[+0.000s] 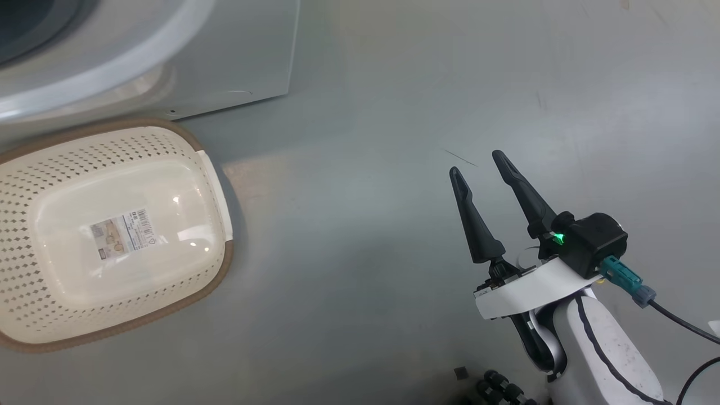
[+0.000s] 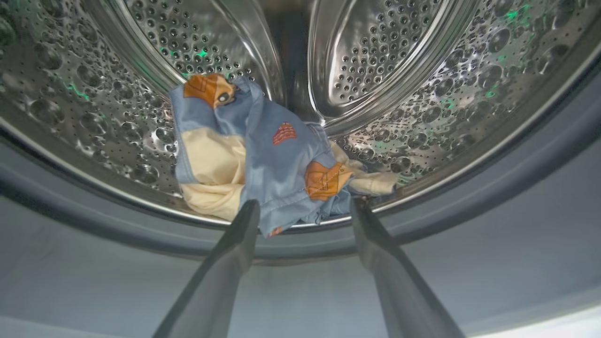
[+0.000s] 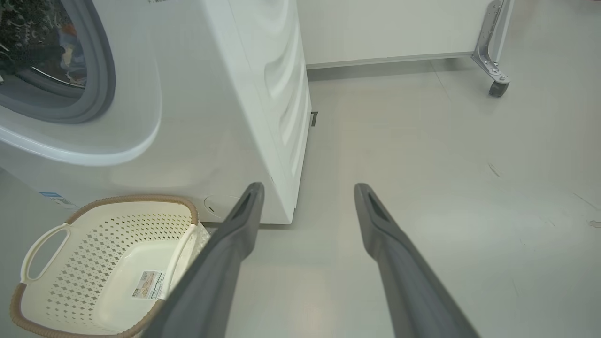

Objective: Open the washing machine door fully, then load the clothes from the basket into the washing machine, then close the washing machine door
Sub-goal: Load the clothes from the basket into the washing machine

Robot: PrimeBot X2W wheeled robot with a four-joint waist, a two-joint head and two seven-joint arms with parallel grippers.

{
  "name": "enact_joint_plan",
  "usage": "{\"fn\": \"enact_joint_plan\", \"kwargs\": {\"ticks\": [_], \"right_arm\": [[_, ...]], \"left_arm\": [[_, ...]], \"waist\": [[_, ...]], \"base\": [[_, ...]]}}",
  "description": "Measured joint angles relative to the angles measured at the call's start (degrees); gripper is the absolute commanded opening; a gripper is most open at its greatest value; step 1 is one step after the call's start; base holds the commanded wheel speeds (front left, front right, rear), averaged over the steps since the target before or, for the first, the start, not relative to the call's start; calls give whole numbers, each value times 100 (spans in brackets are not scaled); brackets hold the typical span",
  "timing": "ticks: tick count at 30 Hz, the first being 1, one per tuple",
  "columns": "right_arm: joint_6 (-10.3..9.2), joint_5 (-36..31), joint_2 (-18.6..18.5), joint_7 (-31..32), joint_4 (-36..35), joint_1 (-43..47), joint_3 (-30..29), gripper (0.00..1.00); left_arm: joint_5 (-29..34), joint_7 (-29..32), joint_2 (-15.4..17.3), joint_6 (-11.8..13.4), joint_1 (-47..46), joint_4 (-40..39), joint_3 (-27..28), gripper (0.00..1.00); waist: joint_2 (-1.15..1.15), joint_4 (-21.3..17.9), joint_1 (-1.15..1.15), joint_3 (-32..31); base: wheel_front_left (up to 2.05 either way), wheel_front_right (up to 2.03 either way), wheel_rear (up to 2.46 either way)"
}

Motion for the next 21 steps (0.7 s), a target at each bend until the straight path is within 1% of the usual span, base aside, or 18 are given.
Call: {"fn": "enact_joint_plan", "kwargs": {"ticks": [3, 10, 14, 16, 17, 18, 19, 20, 21], "right_arm": [[-2, -3, 1, 0, 1, -10, 2, 100], [-7, -131, 2, 0, 1, -10, -21, 100], [-15, -175, 7, 0, 1, -10, -89, 100], [-52, -223, 4, 0, 0, -10, -123, 100], [-52, -223, 4, 0, 4, -10, -116, 100], [-51, -223, 7, 0, 7, -10, -104, 100], [-51, -224, 10, 0, 5, -10, -92, 100], [-51, -224, 10, 0, 5, -10, -92, 100], [-51, -225, 12, 0, 5, -10, -91, 100]], "left_arm": [[-125, 78, 71, 0, -249, 183, 131, 100], [-176, 238, 283, 0, -795, 532, 202, 100], [-233, 279, 307, 0, -1066, 740, 238, 100], [-233, 279, 303, 0, -1151, 851, 218, 100], [-233, 276, 303, 0, -1190, 887, 212, 88], [-227, 256, 314, 0, -1214, 918, 193, 69], [-205, 231, 331, 0, -1243, 960, 149, 47], [-205, 231, 331, 0, -1243, 960, 149, 36], [-177, 227, 341, 0, -1276, 1003, 107, 18]], "waist": [[0, -103, 0, 127], [0, -257, 0, 396], [0, -286, 0, 529], [0, -280, 0, 570], [0, -270, 0, 582], [0, -263, 0, 590], [0, -259, 0, 595], [0, -259, 0, 595], [0, -256, 0, 598]], "base": [[0, 0, 0], [0, 0, 0], [0, 0, 0], [0, 0, 0], [0, 0, 0], [0, 0, 0], [0, 0, 0], [0, 0, 0], [0, 0, 0]]}}
